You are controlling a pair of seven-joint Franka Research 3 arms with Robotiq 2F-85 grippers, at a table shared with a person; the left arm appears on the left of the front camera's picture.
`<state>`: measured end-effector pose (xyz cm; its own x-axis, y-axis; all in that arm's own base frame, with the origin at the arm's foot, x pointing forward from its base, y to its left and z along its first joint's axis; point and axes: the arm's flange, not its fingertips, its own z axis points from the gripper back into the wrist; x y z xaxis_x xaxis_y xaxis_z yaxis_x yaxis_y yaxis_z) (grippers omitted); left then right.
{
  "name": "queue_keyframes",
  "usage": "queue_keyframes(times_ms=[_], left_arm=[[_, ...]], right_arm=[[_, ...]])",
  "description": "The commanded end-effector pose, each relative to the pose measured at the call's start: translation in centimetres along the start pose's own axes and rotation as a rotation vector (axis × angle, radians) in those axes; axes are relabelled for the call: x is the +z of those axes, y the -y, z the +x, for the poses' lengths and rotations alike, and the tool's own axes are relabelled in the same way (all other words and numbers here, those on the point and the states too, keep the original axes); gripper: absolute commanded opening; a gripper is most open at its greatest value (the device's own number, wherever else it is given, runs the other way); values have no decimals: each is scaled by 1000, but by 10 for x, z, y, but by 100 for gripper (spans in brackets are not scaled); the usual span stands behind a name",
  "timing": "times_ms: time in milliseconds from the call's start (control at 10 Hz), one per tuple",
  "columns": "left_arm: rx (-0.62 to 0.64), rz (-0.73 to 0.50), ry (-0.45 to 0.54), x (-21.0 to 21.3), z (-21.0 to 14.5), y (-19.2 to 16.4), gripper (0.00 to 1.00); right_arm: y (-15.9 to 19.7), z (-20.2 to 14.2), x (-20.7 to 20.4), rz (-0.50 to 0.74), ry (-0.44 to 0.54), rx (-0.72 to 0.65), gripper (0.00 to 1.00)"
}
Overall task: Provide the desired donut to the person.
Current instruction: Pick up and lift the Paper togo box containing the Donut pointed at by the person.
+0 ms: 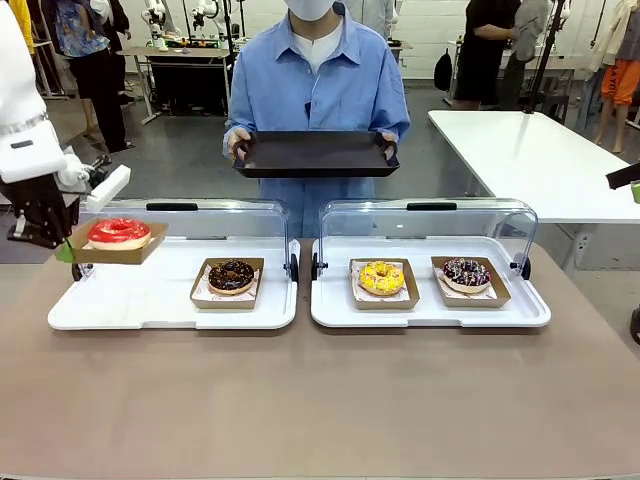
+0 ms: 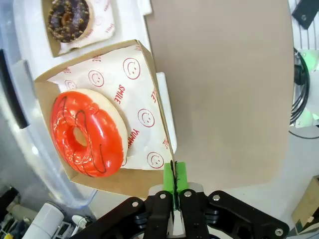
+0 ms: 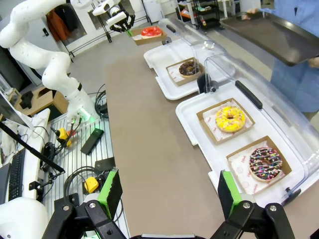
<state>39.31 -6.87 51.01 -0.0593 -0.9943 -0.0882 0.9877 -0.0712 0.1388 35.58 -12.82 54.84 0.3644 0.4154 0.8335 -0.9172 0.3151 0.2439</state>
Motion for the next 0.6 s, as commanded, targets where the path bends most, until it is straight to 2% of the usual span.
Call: queue_keyframes(times_ms=[0,300,500], left_arm=[[34,11,-34,22,10,-8,0],[57,47,-31,59,23,-20,0],[53,52,-19,63,19,-21,0]], right_arm=[[-1,0,0,3,6,2,100],[-1,0,0,3,6,2,100],[-1,0,0,3,6,2,100]])
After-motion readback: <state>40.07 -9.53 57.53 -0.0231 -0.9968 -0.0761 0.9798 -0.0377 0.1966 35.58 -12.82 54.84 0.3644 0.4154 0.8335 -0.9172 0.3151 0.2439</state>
